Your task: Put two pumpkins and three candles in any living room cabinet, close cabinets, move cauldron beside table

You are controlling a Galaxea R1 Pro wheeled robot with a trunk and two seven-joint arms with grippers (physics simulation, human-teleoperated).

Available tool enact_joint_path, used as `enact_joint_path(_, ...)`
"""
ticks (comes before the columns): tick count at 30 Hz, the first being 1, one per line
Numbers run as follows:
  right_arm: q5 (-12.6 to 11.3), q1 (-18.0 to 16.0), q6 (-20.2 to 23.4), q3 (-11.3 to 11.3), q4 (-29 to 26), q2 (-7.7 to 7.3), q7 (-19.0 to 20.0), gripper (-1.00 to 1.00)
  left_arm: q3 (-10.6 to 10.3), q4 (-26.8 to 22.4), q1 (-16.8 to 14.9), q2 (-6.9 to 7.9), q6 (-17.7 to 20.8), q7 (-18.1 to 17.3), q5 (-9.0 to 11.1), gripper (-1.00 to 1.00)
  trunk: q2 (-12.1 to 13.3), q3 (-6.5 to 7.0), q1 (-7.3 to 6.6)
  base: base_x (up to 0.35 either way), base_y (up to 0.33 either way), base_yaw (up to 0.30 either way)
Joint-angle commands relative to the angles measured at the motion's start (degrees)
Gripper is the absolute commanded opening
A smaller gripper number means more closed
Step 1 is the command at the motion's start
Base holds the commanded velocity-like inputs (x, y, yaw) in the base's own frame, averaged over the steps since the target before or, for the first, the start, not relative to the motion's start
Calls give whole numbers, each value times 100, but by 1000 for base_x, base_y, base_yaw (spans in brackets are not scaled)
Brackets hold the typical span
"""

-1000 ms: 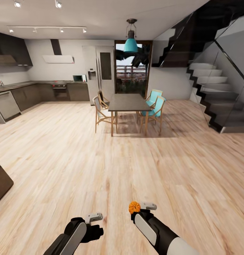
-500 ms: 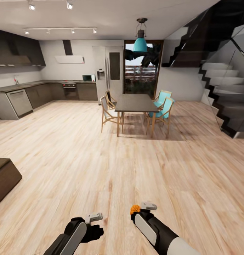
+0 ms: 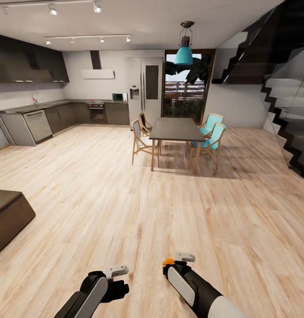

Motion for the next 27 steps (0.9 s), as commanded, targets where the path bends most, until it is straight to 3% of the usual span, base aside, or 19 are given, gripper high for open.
enact_joint_path(1,-31,-7,21,26,-8,-4,-40,100,-15,-8,-4,6,4,60,59,100,-5,-7,2,73,-171,2)
enact_joint_path(12,-31,-7,22,26,-8,-4,-36,100,-26,-9,-5,-5,3,60,59,100,-5,-7,2,62,-94,0)
enact_joint_path(27,-31,-7,21,26,-8,-4,-31,100,-39,-8,-3,8,3,60,54,100,-5,-7,2,34,-8,0)
